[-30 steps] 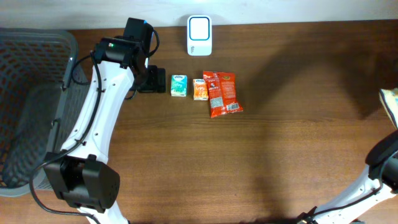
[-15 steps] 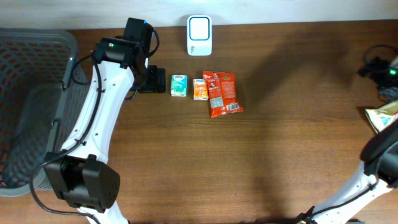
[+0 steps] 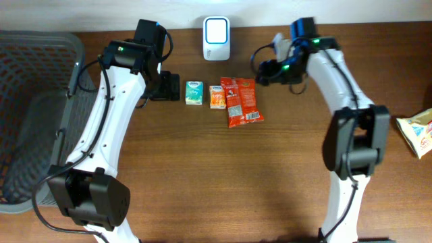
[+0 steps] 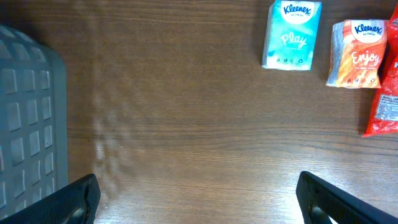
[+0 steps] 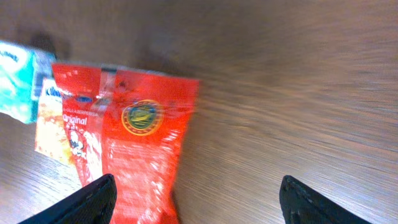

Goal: Scan the item barcode
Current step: 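Grasp the red snack bag with the right gripper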

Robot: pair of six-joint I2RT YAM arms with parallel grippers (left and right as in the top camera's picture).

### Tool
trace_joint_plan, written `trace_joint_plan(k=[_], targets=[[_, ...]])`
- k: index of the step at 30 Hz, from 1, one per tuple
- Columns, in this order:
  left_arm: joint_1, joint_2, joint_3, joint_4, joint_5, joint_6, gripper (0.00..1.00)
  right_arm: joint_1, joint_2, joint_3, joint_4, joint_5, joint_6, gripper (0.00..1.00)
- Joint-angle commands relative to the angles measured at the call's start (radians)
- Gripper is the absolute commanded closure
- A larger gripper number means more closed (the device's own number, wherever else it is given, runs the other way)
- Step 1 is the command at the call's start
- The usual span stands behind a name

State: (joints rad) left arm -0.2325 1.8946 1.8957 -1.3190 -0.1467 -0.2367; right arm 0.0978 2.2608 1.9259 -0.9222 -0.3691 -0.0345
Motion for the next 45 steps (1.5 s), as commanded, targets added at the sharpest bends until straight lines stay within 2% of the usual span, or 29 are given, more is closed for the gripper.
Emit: trace_joint_plan(k=[1,4,5,6,8,9,10,13,14,15,16,17,22,24,26,27,28,29,30,31,36,41,45], targets=[[0.006,0.002,0.000,0.001,0.000,-0.013,0.01,0.053,0.072,-0.005,0.000,-0.037,-0.010,0.21],[0.006,0.002,0.000,0.001,0.000,-0.013,0.01,0.069,0.109,-0.005,0.000,-0.047,0.010,0.25],[0.006,0.002,0.000,0.002,0.000,-0.013,0.01,0.068,0.114,-0.005,0.002,-0.047,0.017,0.34],[0.006,0.002,0.000,0.002,0.000,-0.013,0.01,0.069,0.115,-0.005,0.002,-0.047,0.017,0.51],[0.006,0.002,0.000,0.002,0.000,-0.013,0.01,0.071,0.115,-0.005,-0.005,-0.047,0.048,0.74],[0.006,0.002,0.000,0.002,0.000,-0.013,0.01,0.071,0.115,-0.005,-0.005,-0.047,0.075,0.90],[0.006,0.002,0.000,0.002,0.000,-0.013,0.01,0.071,0.115,-0.005,-0.005,-0.052,0.090,0.96],[0.006,0.002,0.000,0.002,0.000,-0.013,0.01,0.071,0.115,-0.005,-0.012,-0.193,0.099,0.94],[0.006,0.002,0.000,0.002,0.000,-0.013,0.01,0.071,0.115,-0.005,-0.013,-0.218,0.099,0.59],[0.006,0.002,0.000,0.002,0.000,-0.013,0.01,0.071,0.115,-0.005,-0.014,-0.218,0.099,0.30],[0.006,0.002,0.000,0.002,0.000,-0.013,0.01,0.071,0.115,-0.005,-0.017,-0.218,0.098,0.17],[0.006,0.002,0.000,0.002,0.000,-0.013,0.01,0.071,0.115,-0.005,-0.020,-0.218,0.098,0.11],[0.006,0.002,0.000,0.002,0.000,-0.013,0.01,0.087,0.116,-0.019,-0.027,-0.059,0.095,0.08],[0.006,0.002,0.000,0.002,0.000,-0.013,0.01,0.094,0.117,-0.050,-0.005,-0.060,0.095,0.07],[0.006,0.002,0.000,0.002,0.000,-0.013,0.01,0.106,0.117,-0.093,0.044,-0.060,0.095,0.11],[0.006,0.002,0.000,0.002,0.000,-0.013,0.01,0.114,0.117,-0.115,0.067,-0.062,0.095,0.34],[0.006,0.002,0.000,0.002,0.000,-0.013,0.01,0.113,0.117,-0.115,0.067,-0.064,0.095,0.51],[0.006,0.002,0.000,0.002,0.000,-0.013,0.01,0.113,0.117,-0.115,0.069,-0.064,0.095,0.62],[0.006,0.002,0.000,0.002,0.000,-0.013,0.01,0.113,0.117,-0.114,0.072,-0.064,0.095,0.86],[0.006,0.002,0.000,0.002,0.000,-0.013,0.01,0.110,0.116,-0.107,0.073,-0.064,0.096,0.96],[0.006,0.002,0.000,0.002,0.000,-0.013,0.01,0.056,0.096,0.026,0.002,-0.032,0.095,0.96],[0.006,0.002,0.000,0.002,0.000,-0.013,0.01,0.035,0.079,0.307,-0.270,0.552,0.095,0.96],[0.006,0.002,0.000,0.002,0.000,-0.013,0.01,0.077,0.088,0.335,-0.342,1.011,0.116,0.96]])
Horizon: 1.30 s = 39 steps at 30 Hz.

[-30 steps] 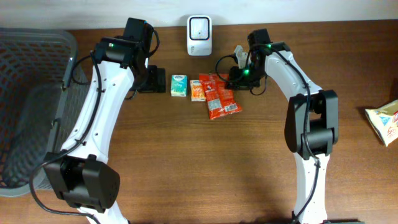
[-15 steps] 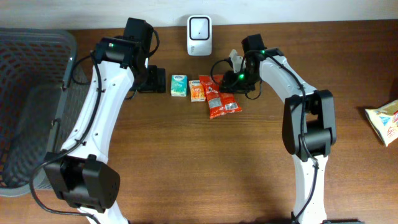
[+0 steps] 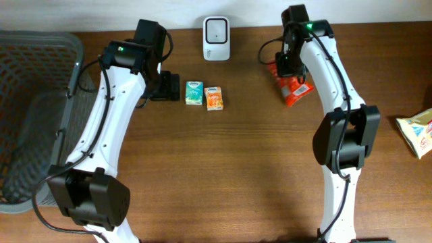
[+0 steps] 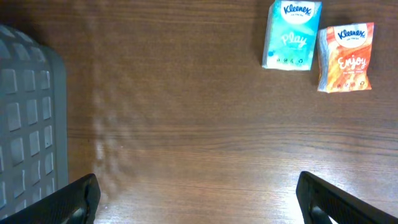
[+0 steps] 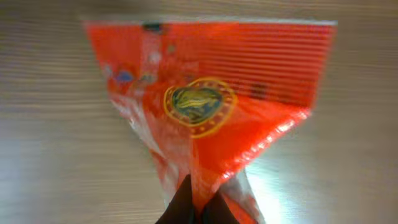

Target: Scan the item barcode

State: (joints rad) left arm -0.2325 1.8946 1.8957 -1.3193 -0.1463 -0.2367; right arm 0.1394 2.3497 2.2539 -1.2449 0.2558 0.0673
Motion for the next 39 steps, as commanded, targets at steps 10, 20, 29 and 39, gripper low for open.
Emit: trace_joint_plan(k=[10,20,29,39], targets=[[0.006,0.002,0.000,0.002,0.000,-0.013,0.01,0.116,0.019,-0.330,0.160,0.401,0.208,0.96],[0.006,0.002,0.000,0.002,0.000,-0.013,0.01,0.284,0.010,-0.184,0.033,0.225,0.207,0.02],[0.006,0.002,0.000,0.002,0.000,-0.013,0.01,-0.057,0.011,-0.040,-0.069,-0.327,0.037,0.90],[0.006,0.002,0.000,0.002,0.000,-0.013,0.01,-0.120,0.013,-0.253,0.055,-0.428,0.037,0.96]])
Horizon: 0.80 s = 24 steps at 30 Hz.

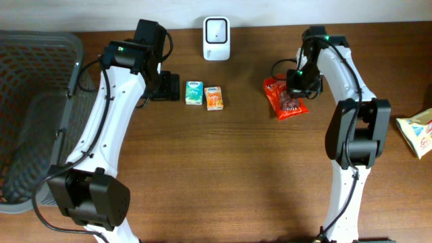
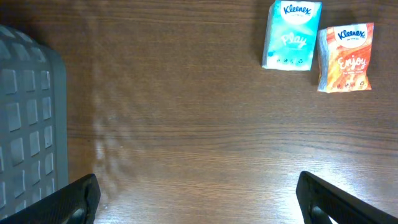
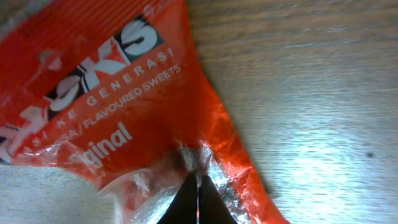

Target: Scan the item barcode

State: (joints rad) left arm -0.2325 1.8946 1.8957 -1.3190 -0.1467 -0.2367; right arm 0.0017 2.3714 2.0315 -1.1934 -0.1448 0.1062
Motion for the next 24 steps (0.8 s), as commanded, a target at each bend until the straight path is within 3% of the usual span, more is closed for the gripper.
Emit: trace_joint_plan(k=[1,7,10,15,19,24], targets=[[0.006,0.002,0.000,0.002,0.000,-0.013,0.01,0.018,-0.013,-0.024,-0.006,-0.029,0.000,0.96],[0.006,0.002,0.000,0.002,0.000,-0.013,0.01,0.039,-0.073,0.206,-0.203,-0.028,0.005,0.96],[0.006,0.002,0.000,0.001,0.000,-0.013,0.01,0.044,-0.068,0.168,-0.195,-0.027,0.006,0.96],[0.006,0.002,0.000,0.002,0.000,-0.013,0.01,0.044,-0.054,-0.029,-0.038,-0.028,0.006,0.96],[0.006,0.002,0.000,0.002,0.000,-0.013,0.01,0.063,-0.054,-0.189,0.112,-0.208,0.006,0.96],[0.006,0.002,0.000,0.002,0.000,-0.013,0.01,0.062,-0.101,-0.098,0.051,-0.210,0.059,0.96]])
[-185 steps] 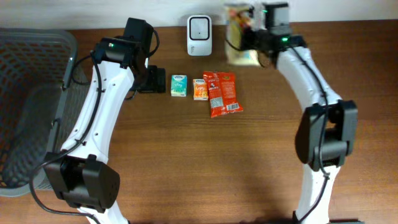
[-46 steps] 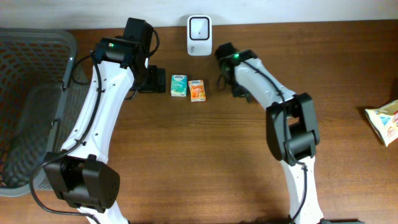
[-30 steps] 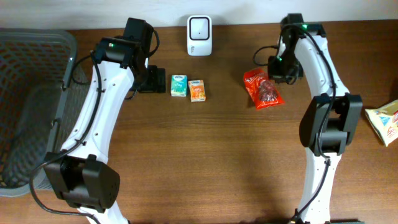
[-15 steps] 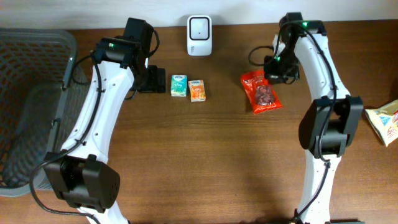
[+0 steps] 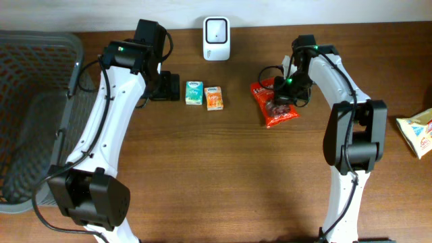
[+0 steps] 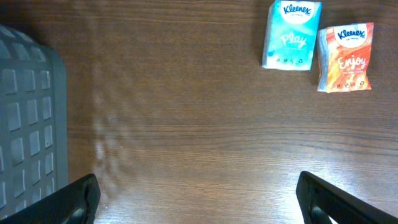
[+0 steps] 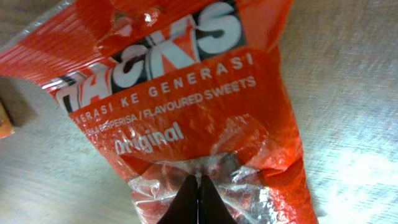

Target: Scan the item barcode

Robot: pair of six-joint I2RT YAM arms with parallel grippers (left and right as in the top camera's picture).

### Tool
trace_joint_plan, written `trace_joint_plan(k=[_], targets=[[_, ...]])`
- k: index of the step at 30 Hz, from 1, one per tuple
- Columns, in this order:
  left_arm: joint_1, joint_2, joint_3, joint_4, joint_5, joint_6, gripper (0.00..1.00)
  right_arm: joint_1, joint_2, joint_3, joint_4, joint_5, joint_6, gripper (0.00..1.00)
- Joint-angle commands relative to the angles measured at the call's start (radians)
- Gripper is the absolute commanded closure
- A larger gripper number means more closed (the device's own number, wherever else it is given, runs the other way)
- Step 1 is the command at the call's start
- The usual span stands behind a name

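Note:
A red sweets bag (image 5: 272, 102) with white lettering lies right of centre on the wooden table, and my right gripper (image 7: 199, 186) is shut on its clear lower part (image 7: 205, 168). The white barcode scanner (image 5: 216, 30) stands at the table's back edge, to the upper left of the bag. My left gripper (image 6: 199, 202) stands open over bare wood, left of a teal Kleenex pack (image 6: 291, 34) and an orange Kleenex pack (image 6: 346, 57).
A dark grey mesh basket (image 5: 30, 108) fills the left end of the table. A yellow snack bag (image 5: 418, 131) lies at the right edge. The two tissue packs (image 5: 204, 94) sit in front of the scanner.
My right gripper, still shut on the red bag, has moved it a little to the left and turned it. The left arm has not moved.
The red bag first lay beside the orange tissue pack, my right gripper open above it. Then the gripper was shut on the bag, holding it right of the scanner. After that the bag was lower on the table, and now slightly nearer the centre.

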State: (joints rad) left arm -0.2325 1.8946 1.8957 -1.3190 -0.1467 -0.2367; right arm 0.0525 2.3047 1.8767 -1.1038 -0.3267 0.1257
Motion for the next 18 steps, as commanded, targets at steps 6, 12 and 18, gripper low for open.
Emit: trace_joint_plan(k=[6,12,18], targets=[[0.006,0.002,0.000,0.001,0.000,-0.013,0.01,0.013,-0.060,0.138,-0.144,0.095,-0.004,0.27],[0.006,0.002,0.000,0.001,0.000,-0.013,0.01,0.014,-0.055,0.001,-0.083,0.100,-0.148,0.13],[0.005,0.002,0.000,0.001,0.000,-0.013,0.01,0.014,-0.054,-0.127,0.053,0.099,-0.148,0.31]])
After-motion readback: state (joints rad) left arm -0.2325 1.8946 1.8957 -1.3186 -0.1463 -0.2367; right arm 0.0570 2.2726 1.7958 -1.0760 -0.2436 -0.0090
